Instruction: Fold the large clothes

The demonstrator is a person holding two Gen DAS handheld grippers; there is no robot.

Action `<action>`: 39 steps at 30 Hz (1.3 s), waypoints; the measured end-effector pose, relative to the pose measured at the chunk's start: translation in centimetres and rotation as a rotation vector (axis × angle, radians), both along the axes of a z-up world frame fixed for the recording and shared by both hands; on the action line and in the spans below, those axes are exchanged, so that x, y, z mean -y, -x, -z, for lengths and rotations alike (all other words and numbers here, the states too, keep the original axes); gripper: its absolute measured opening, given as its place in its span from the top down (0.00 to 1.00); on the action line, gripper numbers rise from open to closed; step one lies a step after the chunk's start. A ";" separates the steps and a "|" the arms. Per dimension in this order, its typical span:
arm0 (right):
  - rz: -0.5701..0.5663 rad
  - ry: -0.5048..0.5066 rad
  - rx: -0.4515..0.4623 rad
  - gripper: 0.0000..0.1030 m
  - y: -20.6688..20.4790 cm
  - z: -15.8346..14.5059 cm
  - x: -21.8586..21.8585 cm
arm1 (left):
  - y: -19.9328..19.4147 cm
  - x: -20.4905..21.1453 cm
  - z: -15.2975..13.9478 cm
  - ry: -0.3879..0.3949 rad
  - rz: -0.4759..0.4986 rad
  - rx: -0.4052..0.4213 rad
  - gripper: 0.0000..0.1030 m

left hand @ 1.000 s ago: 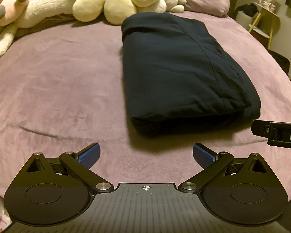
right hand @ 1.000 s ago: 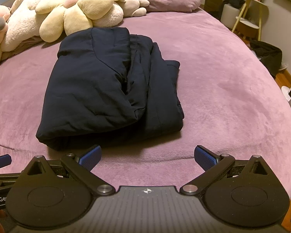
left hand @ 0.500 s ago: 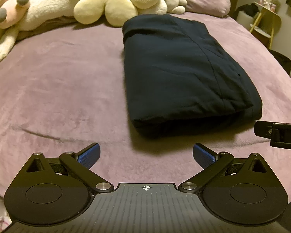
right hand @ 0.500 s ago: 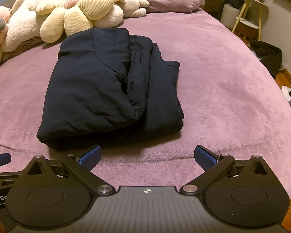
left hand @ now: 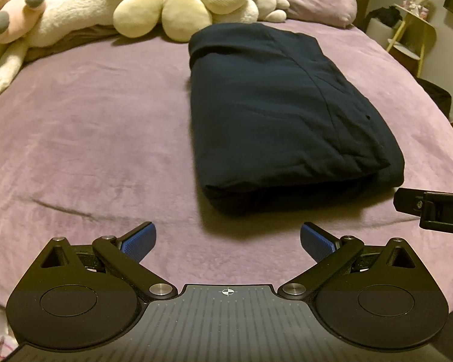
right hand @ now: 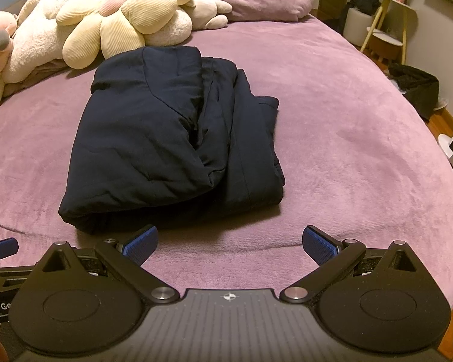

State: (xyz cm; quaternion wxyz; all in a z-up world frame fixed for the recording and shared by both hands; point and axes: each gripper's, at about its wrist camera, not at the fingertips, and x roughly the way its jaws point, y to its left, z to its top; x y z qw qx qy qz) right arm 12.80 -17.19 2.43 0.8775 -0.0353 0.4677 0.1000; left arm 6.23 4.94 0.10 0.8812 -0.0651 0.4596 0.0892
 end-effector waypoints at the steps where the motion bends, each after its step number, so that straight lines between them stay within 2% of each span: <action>1: 0.001 0.000 0.000 0.01 0.0 0.0 0.0 | 0.0 0.0 0.0 0.003 0.000 0.000 0.00; 11: 0.002 -0.001 0.001 0.01 0.1 -0.1 0.0 | -0.2 0.5 0.3 -0.013 0.011 -0.017 0.00; 28: 0.001 0.000 0.001 0.01 0.1 -0.1 0.1 | -0.2 0.5 0.3 0.005 0.017 -0.009 0.00; 39: -0.001 0.000 -0.001 0.01 0.0 -0.1 0.1 | -0.4 0.4 0.3 -0.015 0.013 0.001 0.00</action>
